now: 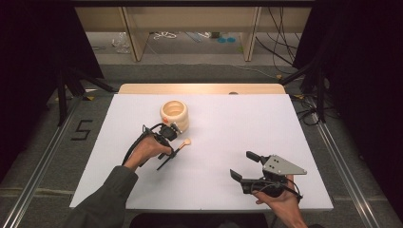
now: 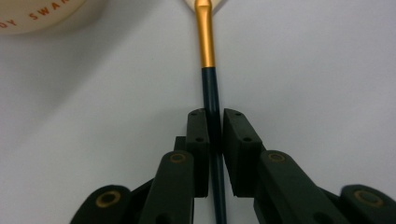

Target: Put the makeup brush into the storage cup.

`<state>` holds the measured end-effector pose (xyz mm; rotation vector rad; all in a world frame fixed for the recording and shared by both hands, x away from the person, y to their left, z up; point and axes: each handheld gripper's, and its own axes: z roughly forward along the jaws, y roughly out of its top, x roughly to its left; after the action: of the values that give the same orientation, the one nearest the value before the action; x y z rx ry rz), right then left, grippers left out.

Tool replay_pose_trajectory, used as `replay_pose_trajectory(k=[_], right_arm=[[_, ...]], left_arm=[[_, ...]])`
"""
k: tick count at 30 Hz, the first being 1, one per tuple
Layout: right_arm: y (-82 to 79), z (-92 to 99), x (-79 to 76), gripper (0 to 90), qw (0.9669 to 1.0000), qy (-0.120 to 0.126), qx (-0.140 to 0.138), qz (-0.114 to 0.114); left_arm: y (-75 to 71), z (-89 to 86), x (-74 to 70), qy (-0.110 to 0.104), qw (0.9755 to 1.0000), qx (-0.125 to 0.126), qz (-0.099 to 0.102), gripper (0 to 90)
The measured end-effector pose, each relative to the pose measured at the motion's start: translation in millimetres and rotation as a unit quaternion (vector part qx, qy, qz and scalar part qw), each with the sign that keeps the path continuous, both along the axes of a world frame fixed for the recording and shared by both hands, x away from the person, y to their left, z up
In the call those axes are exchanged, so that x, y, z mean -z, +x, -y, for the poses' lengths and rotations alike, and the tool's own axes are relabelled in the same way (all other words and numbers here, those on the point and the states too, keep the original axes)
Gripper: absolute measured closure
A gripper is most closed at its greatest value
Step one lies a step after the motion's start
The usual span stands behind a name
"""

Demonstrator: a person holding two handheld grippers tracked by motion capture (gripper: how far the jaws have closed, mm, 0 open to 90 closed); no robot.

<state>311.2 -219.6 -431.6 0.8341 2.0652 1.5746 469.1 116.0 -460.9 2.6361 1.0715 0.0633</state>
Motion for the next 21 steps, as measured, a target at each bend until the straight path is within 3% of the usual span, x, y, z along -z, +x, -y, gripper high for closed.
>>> replay_pose_trajectory(k=[8,10,21], right_arm=[[-1.4,-0.4,-0.2,16.9,0.9999,0.002,-0.001,-0.013],[-0.1,0.0,0.0,17.0,1.0000,0.000,0.000,0.000],[-1.0,-0.6,0.2,17.3,0.9999,0.006,0.001,-0.012]], left_arm=[[-0.3,0.6,-0.1,0.004,1.0000,0.002,0.003,82.9],[-0.5,0.9,-0.1,0.006,1.0000,0.004,0.004,82.9],[-1.2,2.1,0.2,0.010,0.9997,0.017,0.011,83.2]])
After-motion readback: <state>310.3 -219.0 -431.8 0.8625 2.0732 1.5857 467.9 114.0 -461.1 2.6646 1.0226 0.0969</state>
